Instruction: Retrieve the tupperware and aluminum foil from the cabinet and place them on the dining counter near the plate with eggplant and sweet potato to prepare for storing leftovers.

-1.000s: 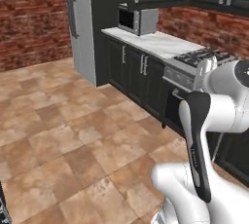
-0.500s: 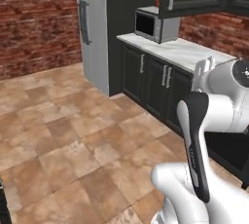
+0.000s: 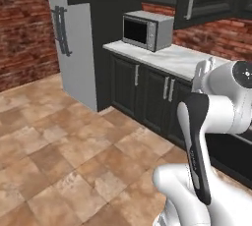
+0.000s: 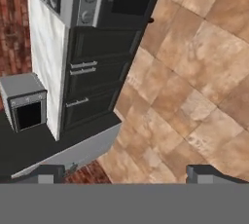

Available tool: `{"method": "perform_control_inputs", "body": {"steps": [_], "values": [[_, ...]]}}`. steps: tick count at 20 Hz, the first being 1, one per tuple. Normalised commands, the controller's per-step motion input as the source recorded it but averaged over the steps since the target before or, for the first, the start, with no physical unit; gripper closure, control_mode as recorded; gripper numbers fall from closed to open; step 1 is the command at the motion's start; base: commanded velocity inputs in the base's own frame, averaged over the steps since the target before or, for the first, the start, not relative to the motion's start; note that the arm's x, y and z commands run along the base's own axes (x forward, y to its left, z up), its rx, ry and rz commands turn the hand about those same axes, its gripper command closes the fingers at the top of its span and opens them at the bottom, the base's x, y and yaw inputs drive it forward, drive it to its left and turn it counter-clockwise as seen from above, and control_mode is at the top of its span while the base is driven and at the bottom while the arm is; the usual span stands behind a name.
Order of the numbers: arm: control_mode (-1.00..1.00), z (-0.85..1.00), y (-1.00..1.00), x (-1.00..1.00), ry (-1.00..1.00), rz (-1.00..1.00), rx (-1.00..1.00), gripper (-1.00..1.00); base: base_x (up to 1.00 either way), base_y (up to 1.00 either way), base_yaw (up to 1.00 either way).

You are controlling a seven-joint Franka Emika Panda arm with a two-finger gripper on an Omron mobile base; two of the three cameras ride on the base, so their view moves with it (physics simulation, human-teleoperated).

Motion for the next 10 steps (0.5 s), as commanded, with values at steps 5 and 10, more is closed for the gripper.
{"method": "perform_control_inputs", "body": {"steps": [5, 10], "values": [[1.0, 0.0, 0.0, 0.0, 0.0, 0.0, 0.0, -1.0, 1.0, 0.53, -0.46], [1.0, 0.0, 0.0, 0.0, 0.0, 0.0, 0.0, -1.0, 1.0, 0.49, -0.45]]}}
